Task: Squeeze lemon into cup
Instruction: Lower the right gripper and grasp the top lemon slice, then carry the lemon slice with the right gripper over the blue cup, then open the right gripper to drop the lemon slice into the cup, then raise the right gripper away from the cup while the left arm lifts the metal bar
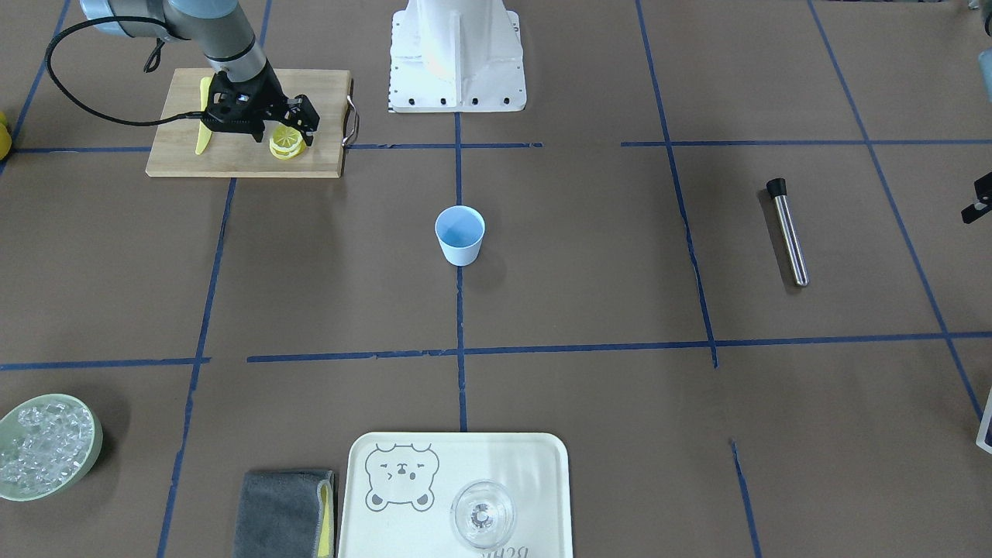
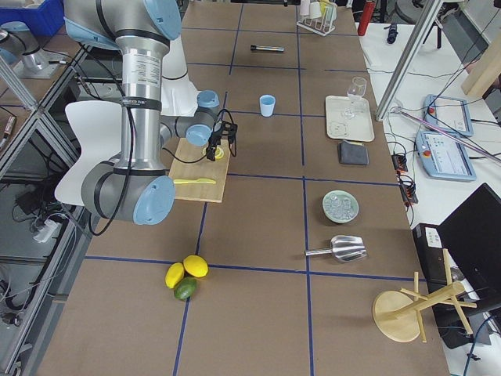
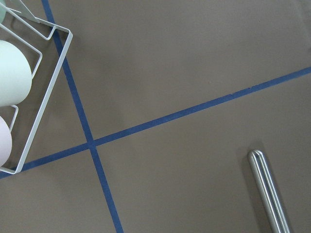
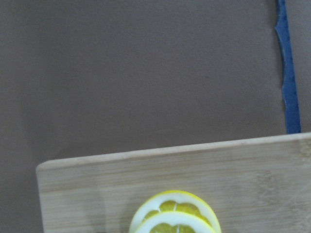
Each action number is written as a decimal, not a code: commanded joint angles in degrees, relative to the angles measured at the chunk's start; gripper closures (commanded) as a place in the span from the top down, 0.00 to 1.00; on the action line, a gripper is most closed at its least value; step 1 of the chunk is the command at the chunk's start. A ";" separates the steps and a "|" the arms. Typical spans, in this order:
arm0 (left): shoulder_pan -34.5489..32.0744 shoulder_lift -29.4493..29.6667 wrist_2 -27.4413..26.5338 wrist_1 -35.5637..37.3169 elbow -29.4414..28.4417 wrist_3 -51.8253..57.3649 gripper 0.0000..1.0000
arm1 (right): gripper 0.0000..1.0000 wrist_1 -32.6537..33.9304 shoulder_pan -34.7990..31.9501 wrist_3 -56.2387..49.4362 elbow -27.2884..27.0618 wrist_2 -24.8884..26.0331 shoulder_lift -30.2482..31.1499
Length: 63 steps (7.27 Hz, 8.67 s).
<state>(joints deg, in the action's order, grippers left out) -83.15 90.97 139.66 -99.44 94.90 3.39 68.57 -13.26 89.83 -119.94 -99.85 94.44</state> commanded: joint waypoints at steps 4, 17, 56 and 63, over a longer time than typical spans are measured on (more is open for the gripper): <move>0.00 -0.61 0.17 0.04 0.55 0.03 1.00 | 0.47 -0.02 -0.71 0.17 -0.03 0.01 -0.13; -0.09 -3.08 2.02 -0.05 2.75 0.03 1.00 | 0.46 0.51 -6.16 0.52 -5.31 -1.04 -0.98; 27.25 8.35 -11.52 -6.12 -8.60 -34.77 0.00 | 1.00 12.29 -27.52 -9.06 11.49 -18.27 -27.99; 29.95 20.72 -14.66 6.62 16.49 -34.68 0.00 | 1.00 12.29 -31.54 -9.50 10.08 -21.42 -27.55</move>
<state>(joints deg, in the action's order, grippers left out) -55.05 107.28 126.91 -95.47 105.76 -31.01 80.86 -42.90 80.65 -109.84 -119.60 66.59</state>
